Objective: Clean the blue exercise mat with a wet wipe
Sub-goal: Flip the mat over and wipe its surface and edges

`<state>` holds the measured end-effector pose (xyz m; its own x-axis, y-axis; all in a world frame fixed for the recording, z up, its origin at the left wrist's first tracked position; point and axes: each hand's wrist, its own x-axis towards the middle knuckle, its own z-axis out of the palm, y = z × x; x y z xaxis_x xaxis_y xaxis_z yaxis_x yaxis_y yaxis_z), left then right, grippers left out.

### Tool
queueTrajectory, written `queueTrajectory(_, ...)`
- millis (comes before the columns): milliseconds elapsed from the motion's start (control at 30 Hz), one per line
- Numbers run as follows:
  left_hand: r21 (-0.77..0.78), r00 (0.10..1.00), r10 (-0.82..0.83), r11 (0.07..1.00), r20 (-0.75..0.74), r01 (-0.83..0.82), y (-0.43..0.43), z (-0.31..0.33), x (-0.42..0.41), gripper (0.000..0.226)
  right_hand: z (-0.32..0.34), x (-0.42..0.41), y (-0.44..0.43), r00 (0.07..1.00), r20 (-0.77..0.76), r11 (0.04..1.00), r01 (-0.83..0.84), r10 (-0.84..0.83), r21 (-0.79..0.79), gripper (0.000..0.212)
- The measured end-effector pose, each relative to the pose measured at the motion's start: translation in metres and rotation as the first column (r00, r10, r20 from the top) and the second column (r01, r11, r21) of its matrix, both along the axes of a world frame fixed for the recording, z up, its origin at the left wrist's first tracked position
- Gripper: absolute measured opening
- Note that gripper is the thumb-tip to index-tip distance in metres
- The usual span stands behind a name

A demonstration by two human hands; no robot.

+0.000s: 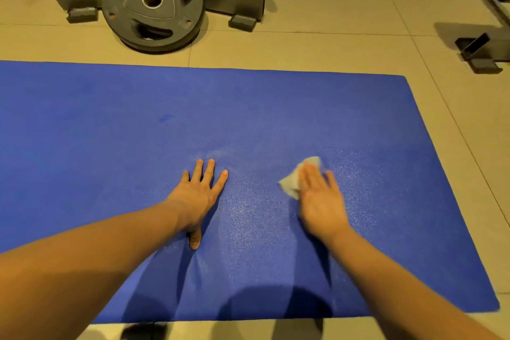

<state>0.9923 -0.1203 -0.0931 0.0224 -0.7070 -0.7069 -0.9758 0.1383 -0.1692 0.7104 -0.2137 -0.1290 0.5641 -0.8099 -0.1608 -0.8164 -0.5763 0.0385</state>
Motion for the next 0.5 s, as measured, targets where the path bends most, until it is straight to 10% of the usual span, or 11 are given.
queueTrajectory(233, -0.005, 1.000, -0.001, 1.000, -0.010, 0.001, 0.001, -0.001, 0.000, 0.175, 0.005, 0.039, -0.014, 0.915, -0.107, 0.913, 0.398, -0.389, 0.090, 0.068)
queueTrajectory(500, -0.034, 1.000, 0.015, 0.999, -0.013, -0.016, 0.003, 0.000, 0.001, 0.175, -0.004, 0.118, 0.030, 0.976, 0.065, 0.973, -0.215, 0.210, 0.086, 0.073)
